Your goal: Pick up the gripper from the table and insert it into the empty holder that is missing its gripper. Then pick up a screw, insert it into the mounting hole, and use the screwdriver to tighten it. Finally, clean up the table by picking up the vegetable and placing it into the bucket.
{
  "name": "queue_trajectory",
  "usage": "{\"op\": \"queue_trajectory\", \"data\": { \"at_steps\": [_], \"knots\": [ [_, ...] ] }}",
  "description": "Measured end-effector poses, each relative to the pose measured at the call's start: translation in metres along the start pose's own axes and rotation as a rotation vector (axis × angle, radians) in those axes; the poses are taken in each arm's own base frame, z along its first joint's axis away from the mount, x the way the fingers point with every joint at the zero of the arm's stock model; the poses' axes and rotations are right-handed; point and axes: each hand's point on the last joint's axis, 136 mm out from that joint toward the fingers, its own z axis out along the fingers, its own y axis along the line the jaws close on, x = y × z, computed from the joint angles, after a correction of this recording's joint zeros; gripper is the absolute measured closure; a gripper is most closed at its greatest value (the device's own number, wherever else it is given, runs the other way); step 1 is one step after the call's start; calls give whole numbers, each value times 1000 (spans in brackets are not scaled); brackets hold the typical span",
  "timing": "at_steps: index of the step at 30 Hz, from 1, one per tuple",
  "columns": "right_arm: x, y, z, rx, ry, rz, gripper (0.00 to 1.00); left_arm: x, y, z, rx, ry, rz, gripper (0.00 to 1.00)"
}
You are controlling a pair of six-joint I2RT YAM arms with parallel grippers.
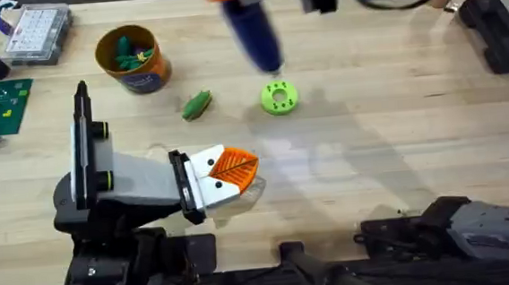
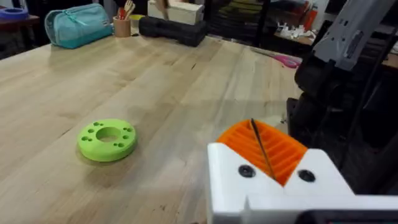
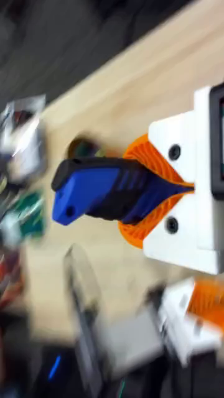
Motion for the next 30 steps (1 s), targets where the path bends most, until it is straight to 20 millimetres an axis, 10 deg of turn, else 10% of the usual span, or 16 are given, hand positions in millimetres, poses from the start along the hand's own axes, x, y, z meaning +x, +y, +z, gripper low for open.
{"op": "queue_trajectory", "data": {
  "at_steps": [7, 15, 30],
  "knots": [
    [79, -75, -41, 331, 356, -56, 976, 0, 1, 0, -7, -1, 2, 996],
    [193, -110, -82, 294, 815, -58, 976, -1, 5, 0, -28, -3, 6, 996],
    [348, -180, -86, 127, 1245, -89, 976, -2, 10, 0, -57, -6, 11, 996]
  ]
}}
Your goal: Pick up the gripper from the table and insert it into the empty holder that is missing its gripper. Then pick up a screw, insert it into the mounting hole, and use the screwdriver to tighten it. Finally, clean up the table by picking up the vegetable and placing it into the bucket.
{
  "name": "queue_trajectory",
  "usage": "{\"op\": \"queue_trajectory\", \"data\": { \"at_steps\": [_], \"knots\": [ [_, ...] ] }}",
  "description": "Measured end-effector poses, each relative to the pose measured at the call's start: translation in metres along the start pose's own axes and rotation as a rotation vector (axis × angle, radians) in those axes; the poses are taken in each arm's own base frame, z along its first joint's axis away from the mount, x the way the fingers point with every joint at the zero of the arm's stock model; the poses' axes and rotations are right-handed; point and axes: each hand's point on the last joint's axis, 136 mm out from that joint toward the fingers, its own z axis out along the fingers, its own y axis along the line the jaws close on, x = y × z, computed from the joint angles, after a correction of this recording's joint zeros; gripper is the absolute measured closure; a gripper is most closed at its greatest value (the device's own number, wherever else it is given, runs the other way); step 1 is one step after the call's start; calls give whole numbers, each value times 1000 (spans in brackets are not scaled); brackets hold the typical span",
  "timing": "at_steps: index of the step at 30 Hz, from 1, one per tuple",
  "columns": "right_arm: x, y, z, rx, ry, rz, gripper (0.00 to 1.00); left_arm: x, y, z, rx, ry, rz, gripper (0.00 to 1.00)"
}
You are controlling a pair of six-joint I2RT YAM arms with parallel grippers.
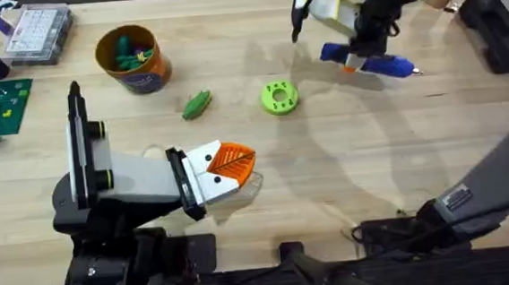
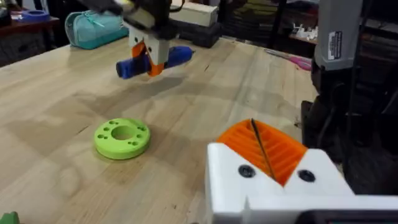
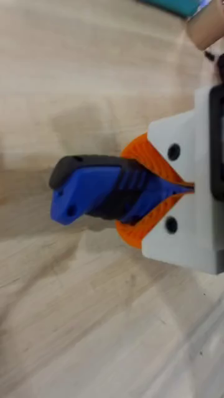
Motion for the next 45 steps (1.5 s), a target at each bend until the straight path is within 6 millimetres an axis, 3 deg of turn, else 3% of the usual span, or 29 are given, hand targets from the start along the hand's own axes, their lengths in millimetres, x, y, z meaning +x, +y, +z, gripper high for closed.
{"op": "queue_trajectory", "data": {
  "at_steps": [6, 12, 15, 18, 19, 20, 22, 23, 25, 26, 32, 36, 40, 45],
  "knots": [
    [1, 2, 27, -39, 42, -22, 976, 0, 0, 0, -1, 0, 1, 996],
    [2, 1, 31, -41, 51, -25, 973, 0, 0, 0, -1, 0, 0, 996],
    [2, 1, 31, -40, 53, -27, 914, 0, 0, 0, -1, 0, 0, 996],
    [3, 1, 31, -40, 59, -31, 661, 0, 0, 0, -3, 0, 0, 996],
    [4, 1, 31, -39, 62, -33, 512, 0, 1, 0, -4, 0, 3, 974],
    [4, 1, 30, -38, 64, -33, 355, 0, 1, 0, -5, -1, 8, 874],
    [4, 0, 30, -36, 66, -33, 75, 0, 1, 0, -7, -1, 7, 555],
    [5, 1, 30, -37, 68, -35, 24, 0, 1, 0, -7, -1, 7, 396],
    [5, 1, 30, -39, 70, -36, 7, 0, 1, 0, -8, -1, 7, 99],
    [5, 1, 30, -40, 71, -35, 7, 0, 1, 0, -8, -1, 5, 38],
    [6, 1, 29, -34, 72, 0, 5, 0, 2, 0, -10, -1, 5, 14],
    [4, -6, 16, 11, 50, 118, 5, -4, 3, 0, -19, -12, 25, 14],
    [4, -15, -16, 84, 2, 272, 5, -25, 6, -1, -46, -72, 114, 15],
    [0, -38, -78, 220, -122, 502, 5, -30, 14, -2, -95, -79, 71, 15]
  ]
}}
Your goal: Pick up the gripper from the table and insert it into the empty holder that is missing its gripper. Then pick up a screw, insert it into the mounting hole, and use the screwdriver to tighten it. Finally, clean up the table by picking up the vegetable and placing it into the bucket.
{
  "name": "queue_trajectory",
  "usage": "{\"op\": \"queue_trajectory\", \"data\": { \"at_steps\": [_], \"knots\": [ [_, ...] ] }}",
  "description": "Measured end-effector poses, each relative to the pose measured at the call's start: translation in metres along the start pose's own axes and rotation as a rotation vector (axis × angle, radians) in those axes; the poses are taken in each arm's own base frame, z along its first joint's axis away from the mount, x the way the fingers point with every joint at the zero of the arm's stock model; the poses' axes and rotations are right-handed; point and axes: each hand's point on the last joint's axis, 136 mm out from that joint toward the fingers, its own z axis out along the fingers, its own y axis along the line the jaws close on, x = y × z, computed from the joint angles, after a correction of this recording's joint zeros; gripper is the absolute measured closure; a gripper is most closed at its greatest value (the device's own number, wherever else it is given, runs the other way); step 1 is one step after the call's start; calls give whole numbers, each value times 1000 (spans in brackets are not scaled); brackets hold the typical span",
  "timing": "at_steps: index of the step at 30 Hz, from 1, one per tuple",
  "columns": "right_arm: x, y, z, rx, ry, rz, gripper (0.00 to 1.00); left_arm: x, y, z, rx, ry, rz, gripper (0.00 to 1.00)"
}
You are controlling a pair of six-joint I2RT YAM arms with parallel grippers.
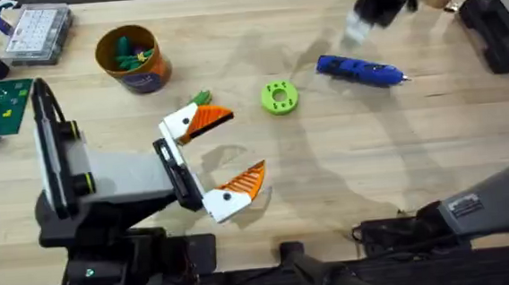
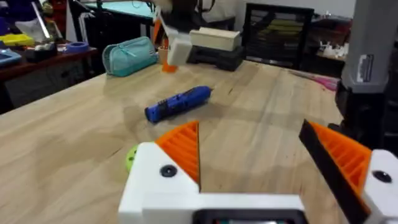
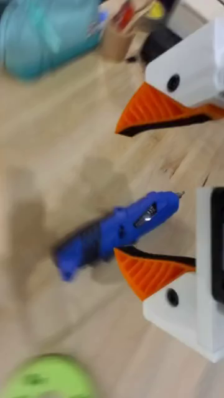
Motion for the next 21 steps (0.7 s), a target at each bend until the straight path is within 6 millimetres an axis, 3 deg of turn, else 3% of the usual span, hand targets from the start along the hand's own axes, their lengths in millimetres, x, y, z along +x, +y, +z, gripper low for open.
{"op": "queue_trajectory", "data": {
  "at_steps": [6, 11, 14, 18, 21],
  "knots": [
    [-28, -37, -81, 102, -221, 414, 5, -40, 11, 3, -55, 3, -12, 14],
    [-30, -50, -140, 128, -369, 628, 5, -68, 35, 14, -96, 60, -63, 15],
    [-19, -46, -161, 123, -389, 680, 5, -74, 57, 22, -129, 149, -141, 15],
    [1, -35, -177, 102, -367, 739, 6, -70, 86, 28, -199, 318, -268, 14],
    [5, -30, -187, 85, -393, 768, 6, -69, 104, 25, -259, 464, -322, 14]
  ]
}}
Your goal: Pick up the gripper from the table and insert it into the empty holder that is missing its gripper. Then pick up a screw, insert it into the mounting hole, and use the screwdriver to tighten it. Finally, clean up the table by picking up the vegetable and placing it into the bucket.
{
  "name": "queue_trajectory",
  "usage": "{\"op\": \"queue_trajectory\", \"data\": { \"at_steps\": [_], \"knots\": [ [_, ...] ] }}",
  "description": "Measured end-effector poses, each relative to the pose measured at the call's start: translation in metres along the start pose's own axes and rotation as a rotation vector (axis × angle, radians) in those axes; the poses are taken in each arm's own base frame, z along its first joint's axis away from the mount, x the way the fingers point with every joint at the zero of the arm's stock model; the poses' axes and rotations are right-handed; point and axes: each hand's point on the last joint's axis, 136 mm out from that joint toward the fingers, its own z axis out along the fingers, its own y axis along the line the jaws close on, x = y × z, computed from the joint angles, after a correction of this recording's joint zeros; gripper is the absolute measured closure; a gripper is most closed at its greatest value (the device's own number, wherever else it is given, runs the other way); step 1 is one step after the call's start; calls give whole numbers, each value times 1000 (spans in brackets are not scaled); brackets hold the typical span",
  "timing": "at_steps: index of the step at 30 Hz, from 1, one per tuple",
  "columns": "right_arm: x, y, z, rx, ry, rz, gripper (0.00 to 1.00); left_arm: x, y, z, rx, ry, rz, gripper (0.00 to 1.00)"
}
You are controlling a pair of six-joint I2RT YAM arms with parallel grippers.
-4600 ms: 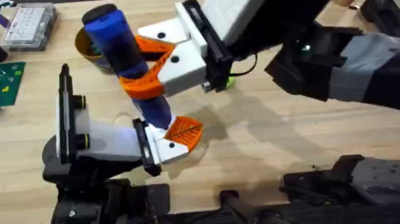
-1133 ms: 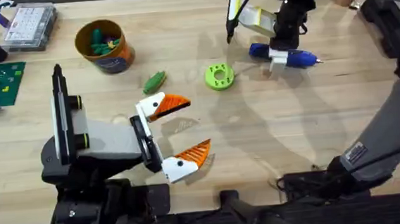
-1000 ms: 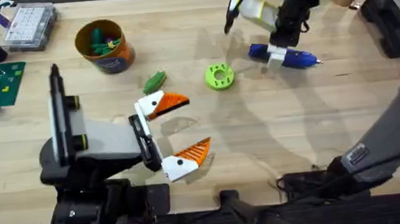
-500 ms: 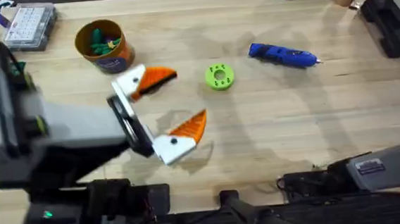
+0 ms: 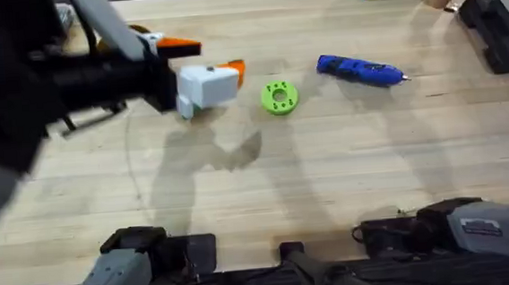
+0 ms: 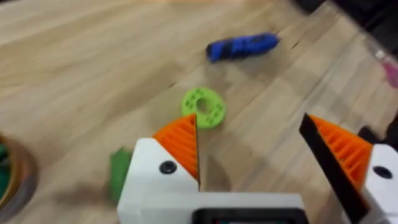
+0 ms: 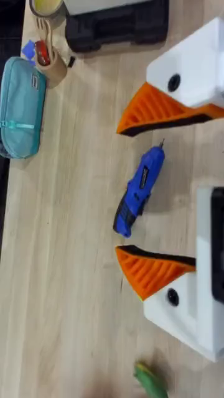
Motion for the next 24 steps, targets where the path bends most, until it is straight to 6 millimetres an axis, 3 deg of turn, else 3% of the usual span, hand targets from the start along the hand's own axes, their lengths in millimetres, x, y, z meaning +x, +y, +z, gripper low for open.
{"op": "queue_trajectory", "data": {
  "at_steps": [5, 12, 19, 24],
  "knots": [
    [20, 11, 2, -69, -1, 24, 5, -15, 25, -9, -135, 145, 27, 14],
    [92, 33, 38, -182, 177, 27, 5, -20, 42, -15, -225, 186, 81, 14],
    [117, 31, 10, -210, 133, 28, 6, -10, 54, -20, -302, 241, 78, 14],
    [137, 24, 2, -188, 149, 23, 6, 23, 70, -34, -419, 405, 42, 14]
  ]
}}
